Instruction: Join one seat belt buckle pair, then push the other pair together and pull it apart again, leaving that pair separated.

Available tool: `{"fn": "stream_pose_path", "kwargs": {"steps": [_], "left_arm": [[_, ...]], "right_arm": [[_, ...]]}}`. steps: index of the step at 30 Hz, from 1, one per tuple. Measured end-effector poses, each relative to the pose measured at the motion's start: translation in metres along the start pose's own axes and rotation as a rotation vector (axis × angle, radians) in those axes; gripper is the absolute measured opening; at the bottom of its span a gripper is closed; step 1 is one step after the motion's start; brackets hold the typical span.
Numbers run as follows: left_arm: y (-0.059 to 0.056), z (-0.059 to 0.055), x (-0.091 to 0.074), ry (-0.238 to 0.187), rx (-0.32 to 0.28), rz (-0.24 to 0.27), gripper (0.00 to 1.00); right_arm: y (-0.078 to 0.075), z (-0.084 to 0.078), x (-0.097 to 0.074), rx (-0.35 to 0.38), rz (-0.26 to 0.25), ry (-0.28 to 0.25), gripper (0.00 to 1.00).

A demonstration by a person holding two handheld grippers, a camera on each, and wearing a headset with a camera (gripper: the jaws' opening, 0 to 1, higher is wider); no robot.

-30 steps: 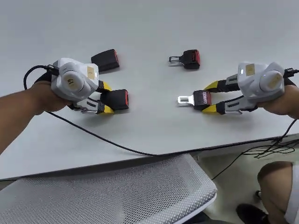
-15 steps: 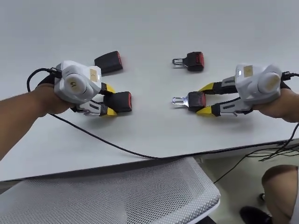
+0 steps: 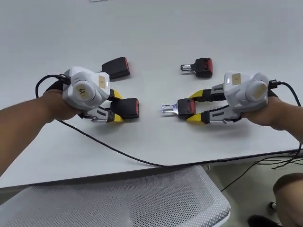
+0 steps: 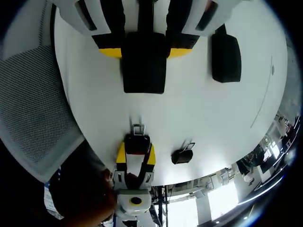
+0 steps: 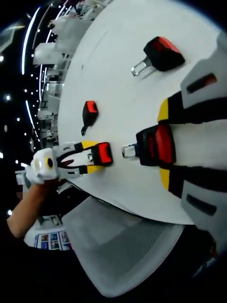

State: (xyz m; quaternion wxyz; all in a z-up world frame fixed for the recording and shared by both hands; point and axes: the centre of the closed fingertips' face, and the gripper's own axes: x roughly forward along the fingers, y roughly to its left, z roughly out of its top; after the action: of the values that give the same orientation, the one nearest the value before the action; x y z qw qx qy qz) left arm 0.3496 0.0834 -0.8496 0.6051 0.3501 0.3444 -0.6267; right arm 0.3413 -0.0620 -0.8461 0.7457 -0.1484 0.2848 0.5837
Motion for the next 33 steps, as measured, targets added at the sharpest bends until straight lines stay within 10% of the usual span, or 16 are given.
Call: {"fn": "stream_pose_path", "kwargs": {"steps": [18,33], "left_arm": [[-0.001,0.001,0.002,0.025,0.026,-0.014,0.34],[0.0,-0.002,0.002,0.041,0.044,-0.023,0.33]], "right_arm": [[0.006,0.038,0.057,-0.023,0.009,-0.015,0.33],[0.015,0.043,0.065,-0.029,-0.014,0.015,0.33]]}}
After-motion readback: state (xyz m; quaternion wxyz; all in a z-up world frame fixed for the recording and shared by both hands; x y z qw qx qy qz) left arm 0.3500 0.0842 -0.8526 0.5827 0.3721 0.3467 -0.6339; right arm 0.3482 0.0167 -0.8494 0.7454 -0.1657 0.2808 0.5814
